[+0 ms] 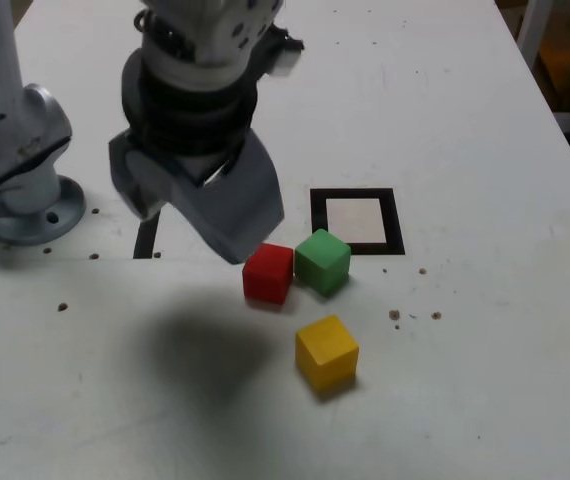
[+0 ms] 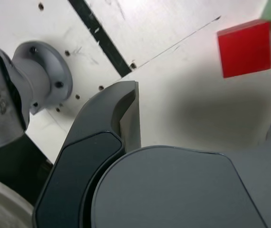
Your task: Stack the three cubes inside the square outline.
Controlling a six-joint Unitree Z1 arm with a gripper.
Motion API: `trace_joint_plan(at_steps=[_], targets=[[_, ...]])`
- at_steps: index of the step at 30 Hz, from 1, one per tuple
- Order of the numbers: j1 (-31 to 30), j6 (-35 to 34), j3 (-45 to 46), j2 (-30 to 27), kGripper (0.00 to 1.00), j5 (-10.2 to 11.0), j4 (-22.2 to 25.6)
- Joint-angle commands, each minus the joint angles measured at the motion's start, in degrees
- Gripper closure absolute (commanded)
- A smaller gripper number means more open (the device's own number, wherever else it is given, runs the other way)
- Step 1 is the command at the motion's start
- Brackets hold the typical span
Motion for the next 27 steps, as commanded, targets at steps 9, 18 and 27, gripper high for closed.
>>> trace_joint_plan(at_steps=[9,18,27], targets=[[-2.27,1.76,4.84,1.23,0.01,1.67,-3.62],[-0.73,4.09,8.67,5.45,0.01,-1.43,-13.8],[0.26,4.99,8.09,8.79,0.02,-0.88,-15.31]])
